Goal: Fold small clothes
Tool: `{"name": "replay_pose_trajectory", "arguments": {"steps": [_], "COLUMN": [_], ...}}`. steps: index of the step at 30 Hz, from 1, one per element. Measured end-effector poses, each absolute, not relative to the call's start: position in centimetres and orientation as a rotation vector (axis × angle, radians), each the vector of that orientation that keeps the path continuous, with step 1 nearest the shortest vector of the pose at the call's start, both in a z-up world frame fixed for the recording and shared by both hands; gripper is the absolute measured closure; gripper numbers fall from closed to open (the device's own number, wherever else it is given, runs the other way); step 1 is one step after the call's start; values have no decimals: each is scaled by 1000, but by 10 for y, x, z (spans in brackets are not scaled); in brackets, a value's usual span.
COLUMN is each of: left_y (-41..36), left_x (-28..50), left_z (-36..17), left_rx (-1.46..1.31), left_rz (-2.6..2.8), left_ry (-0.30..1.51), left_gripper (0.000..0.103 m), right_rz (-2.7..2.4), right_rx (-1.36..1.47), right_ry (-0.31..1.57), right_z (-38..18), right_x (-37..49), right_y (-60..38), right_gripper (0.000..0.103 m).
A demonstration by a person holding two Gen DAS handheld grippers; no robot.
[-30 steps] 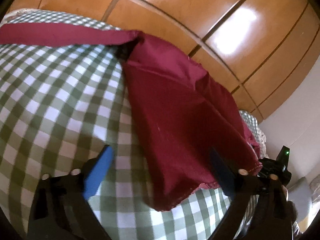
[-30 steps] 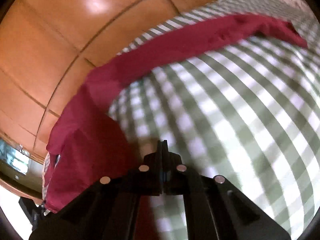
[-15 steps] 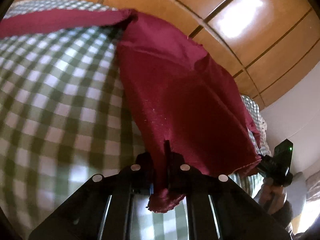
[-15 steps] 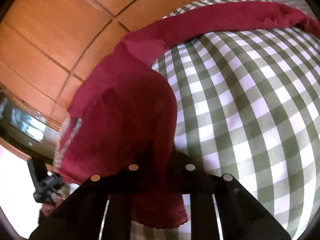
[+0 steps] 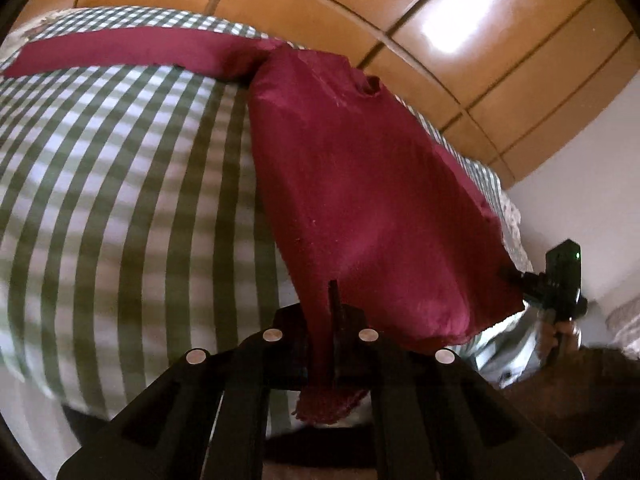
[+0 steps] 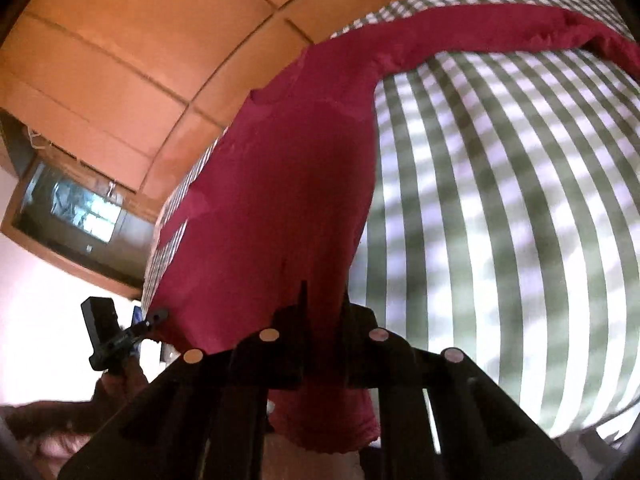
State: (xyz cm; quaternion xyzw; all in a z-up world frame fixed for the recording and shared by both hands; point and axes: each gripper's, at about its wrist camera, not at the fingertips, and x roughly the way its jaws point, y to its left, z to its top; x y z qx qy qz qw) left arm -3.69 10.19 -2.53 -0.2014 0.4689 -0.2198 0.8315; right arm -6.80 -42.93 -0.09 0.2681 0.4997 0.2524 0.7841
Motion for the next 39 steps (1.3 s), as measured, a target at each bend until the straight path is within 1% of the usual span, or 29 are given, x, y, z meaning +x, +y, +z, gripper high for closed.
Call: {"name": "replay_pose_trajectory", "arguments": {"steps": [6, 10, 11, 12, 13, 14, 15, 16, 17, 19, 21, 24, 28, 31, 33, 35, 36, 38, 39], "left_y": [98, 100, 100, 100, 101, 102, 103, 107, 109, 114, 122, 135, 167, 196, 208, 217, 219, 231, 236], "left_x": [-55, -56, -55, -53, -54, -53, -54, -54, -54, -49, -36, -11, 34, 62, 77, 93, 99, 115, 118], "left_z": [-40, -56, -57, -55, -53, -48, -44, -35, -28, -15, -5, -1, -10, -24, -32, -39, -40, -43, -42], "left_rx": [-358, -333, -339, -351, -359, -367, -370, -372, -373, -373, -374, -396, -544, -701, -765, -812, -819, -842, -851], "left_rz": [-474, -467, -477, -484, -489, -498, -504, -511, -520, -531, -468, -343, -201, -130, -91, -35, -25, 34, 46], "left_ry": [1056, 1108, 1110, 1106, 1103, 1094, 1079, 1040, 1005, 941, 890, 854, 828, 840, 840, 832, 827, 799, 787], "left_gripper": [97, 97, 97, 95, 91, 72, 45, 32, 24, 24, 23, 23, 23, 23, 23, 23, 19, 18, 18], "right_rz": [542, 529, 532, 522, 507, 499, 485, 454, 418, 362, 303, 266, 258, 225, 170, 110, 98, 78, 68], "right_rx": [513, 491, 497, 494, 483, 468, 449, 409, 370, 333, 328, 281, 106, 5, -51, -88, -83, -65, -51], "right_ry": [1172, 1223, 1215, 1200, 1185, 1160, 1129, 1082, 1033, 948, 879, 838, 759, 740, 731, 742, 769, 821, 849], "right_z": [-18, -36, -36, -33, -29, -23, -15, -5, 4, 20, 29, 34, 32, 18, 8, -7, -15, -27, -33], "right_x": [-92, -94, -95, -92, -91, -91, -85, -81, -76, -62, -47, -22, 21, 47, 60, 70, 74, 83, 86], "right_y": [-432, -429, -431, -431, -431, -435, -433, -432, -430, -425, -417, -394, -345, -320, -311, -309, -311, -310, -313], "right_gripper": [92, 92, 88, 81, 74, 59, 48, 42, 38, 35, 28, 28, 25, 19, 10, 8, 7, 2, 2]}}
